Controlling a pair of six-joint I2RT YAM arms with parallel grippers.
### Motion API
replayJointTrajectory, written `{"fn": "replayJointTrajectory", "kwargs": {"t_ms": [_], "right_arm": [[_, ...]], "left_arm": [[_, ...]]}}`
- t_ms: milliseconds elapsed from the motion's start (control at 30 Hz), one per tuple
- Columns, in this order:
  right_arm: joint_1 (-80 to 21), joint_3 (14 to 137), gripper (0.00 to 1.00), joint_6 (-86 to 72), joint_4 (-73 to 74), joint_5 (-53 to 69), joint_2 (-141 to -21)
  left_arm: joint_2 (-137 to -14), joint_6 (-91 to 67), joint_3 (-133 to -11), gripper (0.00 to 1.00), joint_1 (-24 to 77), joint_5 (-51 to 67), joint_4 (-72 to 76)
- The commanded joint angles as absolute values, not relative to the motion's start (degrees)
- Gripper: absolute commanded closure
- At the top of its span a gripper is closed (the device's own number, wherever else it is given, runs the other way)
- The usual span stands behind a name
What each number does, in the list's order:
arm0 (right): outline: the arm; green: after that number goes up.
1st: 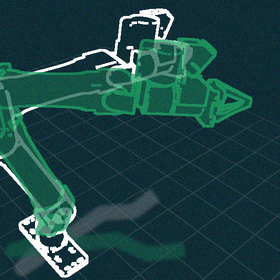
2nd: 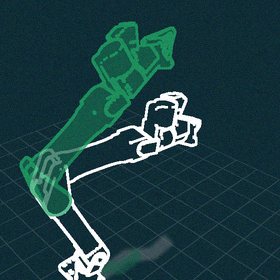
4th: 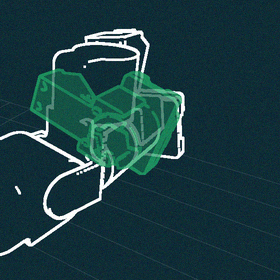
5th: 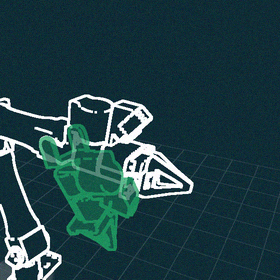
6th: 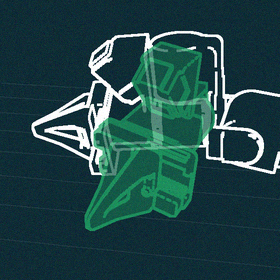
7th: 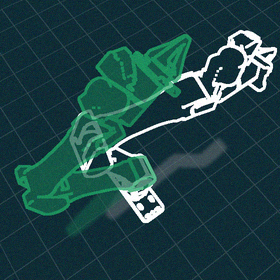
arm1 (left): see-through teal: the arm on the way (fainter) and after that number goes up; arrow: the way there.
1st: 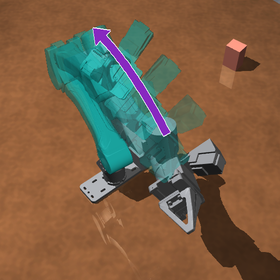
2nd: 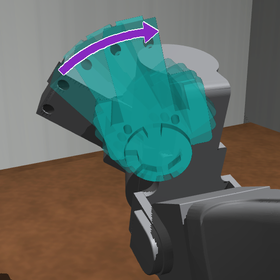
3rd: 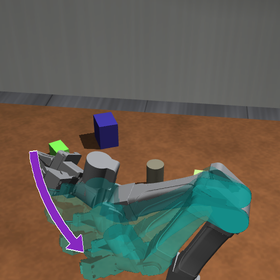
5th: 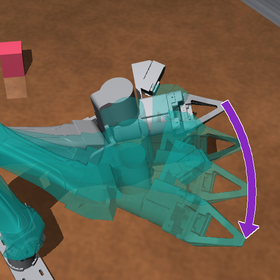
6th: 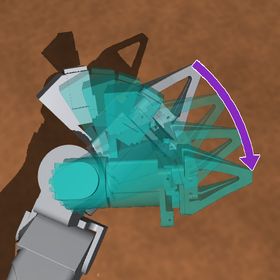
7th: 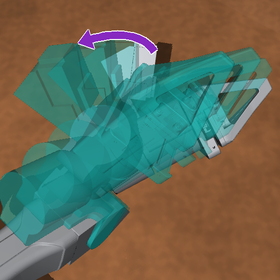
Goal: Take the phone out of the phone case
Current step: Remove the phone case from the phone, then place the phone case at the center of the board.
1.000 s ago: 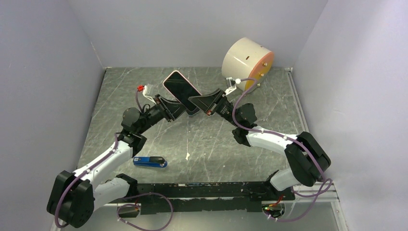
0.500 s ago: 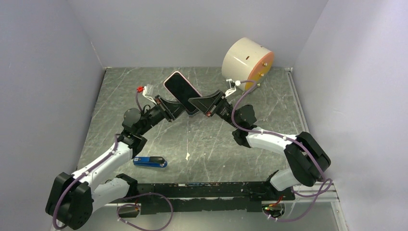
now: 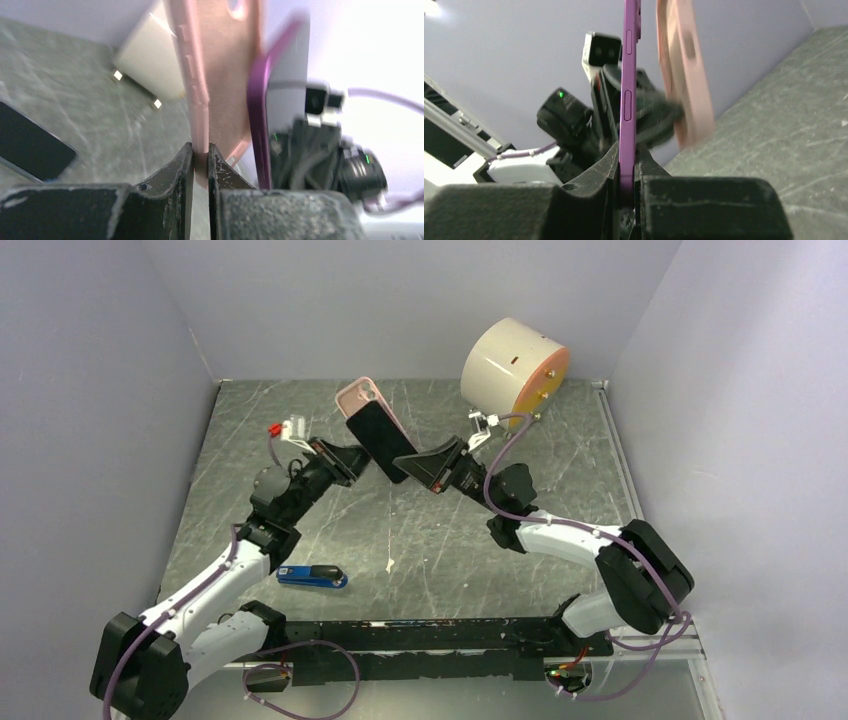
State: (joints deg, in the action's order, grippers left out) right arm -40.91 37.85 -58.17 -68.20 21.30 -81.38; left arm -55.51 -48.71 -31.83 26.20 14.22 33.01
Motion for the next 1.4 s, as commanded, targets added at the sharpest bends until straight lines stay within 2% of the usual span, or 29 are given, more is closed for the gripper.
{"fn": "replayJointTrajectory", "kwargs": {"t_ms": [0,267,467,667,833,1033,1367], "right_arm": [[-40.9,36.9,1.0,-57.3,-70.5,27.2,-79.4],[-40.9,37.8,1.0,-57.6,-72.1,30.1,-80.6],[-39.5,35.5,1.0,-53.4,-66.6,29.5,-76.8],[-36.4,31.6,1.0,-51.2,-63.8,27.8,-72.2],[-36.1,29.9,1.0,-43.9,-54.6,23.3,-67.2],[-36.1,28.4,1.0,-40.7,-51.8,21.0,-65.3],[-35.9,27.0,1.0,-38.5,-50.5,19.3,-63.7]], "left_arm": [[-53.6,-49.0,-33.6,0.98,23.2,1.6,41.3],[-54.4,-48.7,-33.3,0.97,23.1,0.2,40.1],[-51.9,-49.2,-33.1,0.97,22.2,-8.1,28.6],[-49.8,-57.0,-29.1,0.98,20.4,-14.3,19.2],[-48.7,-63.1,-27.1,0.97,18.0,-17.3,10.1],[-53.5,-70.7,-27.4,0.97,14.8,-15.5,3.6],[-67.6,-82.2,-28.7,0.98,12.0,-14.3,6.6]]}}
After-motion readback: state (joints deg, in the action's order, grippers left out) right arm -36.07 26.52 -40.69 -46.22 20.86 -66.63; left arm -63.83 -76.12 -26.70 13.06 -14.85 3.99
